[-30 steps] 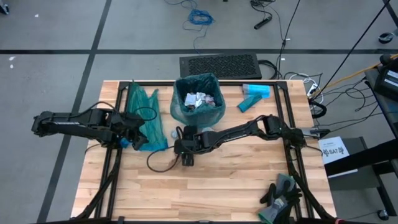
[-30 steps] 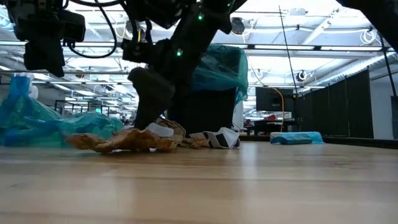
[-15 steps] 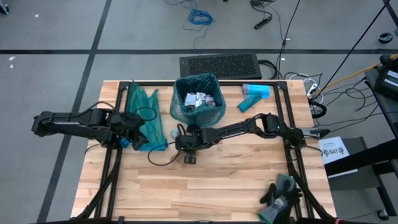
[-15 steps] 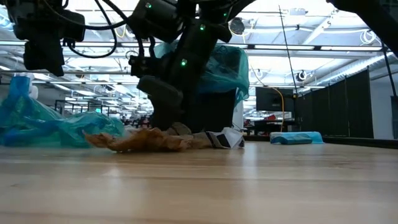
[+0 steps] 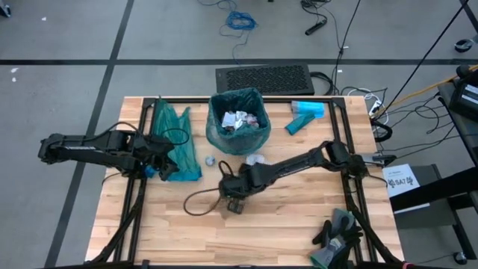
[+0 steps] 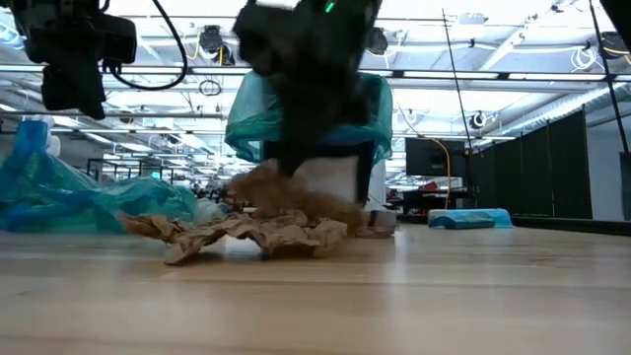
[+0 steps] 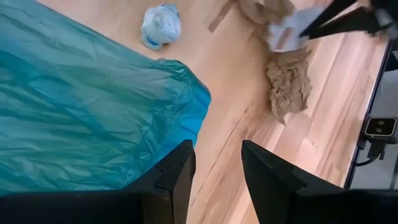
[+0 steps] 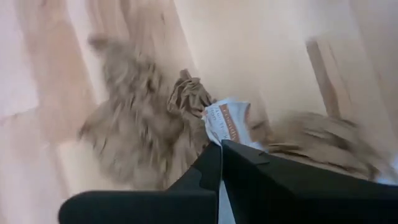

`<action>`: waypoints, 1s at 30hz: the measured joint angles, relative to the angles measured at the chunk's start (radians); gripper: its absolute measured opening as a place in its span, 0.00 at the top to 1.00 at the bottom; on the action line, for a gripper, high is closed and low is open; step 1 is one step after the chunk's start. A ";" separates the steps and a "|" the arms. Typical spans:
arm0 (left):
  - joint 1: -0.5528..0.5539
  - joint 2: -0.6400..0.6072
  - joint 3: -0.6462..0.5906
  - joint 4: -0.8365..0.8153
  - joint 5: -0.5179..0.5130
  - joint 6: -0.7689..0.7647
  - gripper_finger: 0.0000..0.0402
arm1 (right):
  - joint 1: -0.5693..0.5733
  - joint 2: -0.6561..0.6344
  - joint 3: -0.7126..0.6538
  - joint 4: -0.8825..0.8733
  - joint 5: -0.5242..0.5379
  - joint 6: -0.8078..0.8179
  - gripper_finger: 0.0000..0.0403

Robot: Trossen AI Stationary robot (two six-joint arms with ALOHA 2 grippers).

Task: Place trash/remove bag and relplace
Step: Put the white paper into the blue trash bag inside the black trash bin

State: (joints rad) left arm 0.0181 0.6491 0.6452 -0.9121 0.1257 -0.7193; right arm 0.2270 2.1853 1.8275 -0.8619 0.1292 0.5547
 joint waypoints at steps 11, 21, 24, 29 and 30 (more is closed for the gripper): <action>0.000 0.000 0.000 0.073 -0.007 0.002 0.66 | 0.056 -0.205 0.000 -0.201 0.132 0.205 1.00; 0.000 0.000 0.000 0.077 -0.007 0.002 0.66 | -0.035 -0.381 0.000 -0.084 0.200 0.202 1.00; 0.000 0.000 0.000 0.079 -0.008 0.001 0.66 | -0.074 -0.414 0.000 0.018 0.222 0.134 1.00; 0.000 0.000 0.000 0.097 -0.019 -0.001 0.66 | -0.155 -0.441 0.000 0.180 0.243 0.005 1.00; 0.000 0.000 0.000 0.097 -0.022 -0.001 0.66 | -0.176 -0.443 0.000 0.208 0.243 -0.010 1.00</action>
State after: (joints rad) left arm 0.0180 0.6495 0.6456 -0.8150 0.1040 -0.7200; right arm 0.0510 1.7428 1.8275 -0.6541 0.3722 0.5443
